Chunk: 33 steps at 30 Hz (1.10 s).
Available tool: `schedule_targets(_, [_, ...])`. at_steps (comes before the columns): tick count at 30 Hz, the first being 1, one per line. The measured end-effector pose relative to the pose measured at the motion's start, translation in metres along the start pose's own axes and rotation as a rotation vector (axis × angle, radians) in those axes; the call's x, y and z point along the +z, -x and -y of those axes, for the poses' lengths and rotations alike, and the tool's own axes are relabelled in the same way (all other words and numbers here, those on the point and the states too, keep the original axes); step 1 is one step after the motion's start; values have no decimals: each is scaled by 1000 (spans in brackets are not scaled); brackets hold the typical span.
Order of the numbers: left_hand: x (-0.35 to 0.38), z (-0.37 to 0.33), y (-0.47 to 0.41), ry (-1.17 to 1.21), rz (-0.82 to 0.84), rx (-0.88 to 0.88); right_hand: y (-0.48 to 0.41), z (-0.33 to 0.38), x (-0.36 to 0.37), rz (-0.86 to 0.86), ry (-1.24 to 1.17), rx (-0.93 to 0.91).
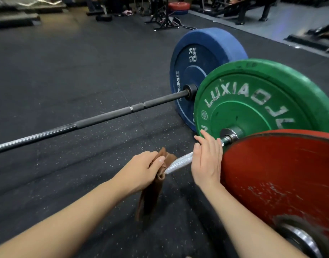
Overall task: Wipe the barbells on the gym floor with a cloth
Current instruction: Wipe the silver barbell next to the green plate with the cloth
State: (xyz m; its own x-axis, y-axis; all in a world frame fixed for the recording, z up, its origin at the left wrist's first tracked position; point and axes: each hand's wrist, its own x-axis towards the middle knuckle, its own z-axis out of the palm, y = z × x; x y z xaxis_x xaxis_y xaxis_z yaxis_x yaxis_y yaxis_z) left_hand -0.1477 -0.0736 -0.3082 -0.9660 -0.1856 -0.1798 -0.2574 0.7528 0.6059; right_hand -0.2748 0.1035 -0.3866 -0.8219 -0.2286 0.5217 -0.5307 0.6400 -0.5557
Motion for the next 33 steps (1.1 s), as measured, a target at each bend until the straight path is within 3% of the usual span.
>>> schedule_targets(10, [-1,0,22,-60,-41,0,4,8,8,-61,-60,72])
schedule_targets(15, [2,-4,-1,-15,9,-29,6,18,17,-162,-190,202])
schedule_targets(23, [23,-32,-51,157,43,28,5,16,21,-150,-227,237])
schedule_targets(26, [31,-48,-66,322,47,43,5,13,19,-131,-215,205])
schedule_targets(33, [31,-58,-76,522,86,-35,7,8,13,-76,-199,166])
